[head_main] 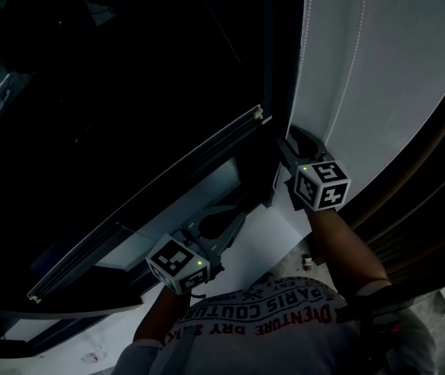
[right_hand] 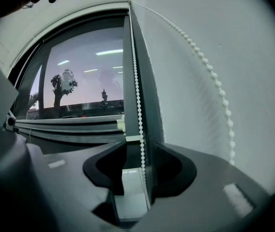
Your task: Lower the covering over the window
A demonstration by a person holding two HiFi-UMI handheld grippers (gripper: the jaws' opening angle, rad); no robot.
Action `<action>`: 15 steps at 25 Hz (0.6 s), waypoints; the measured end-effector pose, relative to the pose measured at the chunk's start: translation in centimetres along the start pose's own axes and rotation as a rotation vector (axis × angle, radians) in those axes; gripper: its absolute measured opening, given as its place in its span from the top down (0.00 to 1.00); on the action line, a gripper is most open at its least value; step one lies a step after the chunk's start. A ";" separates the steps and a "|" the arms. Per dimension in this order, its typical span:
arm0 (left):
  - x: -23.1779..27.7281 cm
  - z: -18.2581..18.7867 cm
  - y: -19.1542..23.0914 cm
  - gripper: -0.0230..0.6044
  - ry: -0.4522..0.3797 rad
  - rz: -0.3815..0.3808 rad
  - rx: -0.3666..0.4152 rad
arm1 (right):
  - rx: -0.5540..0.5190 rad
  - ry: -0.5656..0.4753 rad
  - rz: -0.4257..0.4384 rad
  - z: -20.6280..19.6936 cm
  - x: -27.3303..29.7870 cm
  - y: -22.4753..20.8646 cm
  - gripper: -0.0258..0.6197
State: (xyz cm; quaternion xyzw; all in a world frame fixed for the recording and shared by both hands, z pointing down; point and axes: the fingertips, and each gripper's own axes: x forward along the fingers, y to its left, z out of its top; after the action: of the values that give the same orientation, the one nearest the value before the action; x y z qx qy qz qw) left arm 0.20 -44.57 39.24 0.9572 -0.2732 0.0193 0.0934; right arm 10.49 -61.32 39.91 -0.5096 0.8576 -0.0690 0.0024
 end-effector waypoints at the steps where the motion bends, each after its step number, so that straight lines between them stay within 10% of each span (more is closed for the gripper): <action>1: -0.1 -0.1 0.1 0.96 0.002 0.001 -0.002 | 0.004 -0.001 -0.007 0.0 0.2 -0.3 0.73; 6: -1.0 -0.7 -0.1 0.96 0.017 -0.001 -0.020 | 0.017 -0.007 -0.039 -0.1 0.2 -0.9 0.93; 15: -2.5 -2.4 -3.5 0.96 0.051 -0.094 0.005 | 0.001 -0.055 0.045 -0.4 -5.0 2.7 0.93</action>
State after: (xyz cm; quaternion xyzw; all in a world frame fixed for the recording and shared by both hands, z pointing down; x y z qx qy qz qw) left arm -0.04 -39.92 40.75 0.9684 -0.2254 0.0402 0.0988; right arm 10.53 -55.69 39.62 -0.4918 0.8685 -0.0556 0.0278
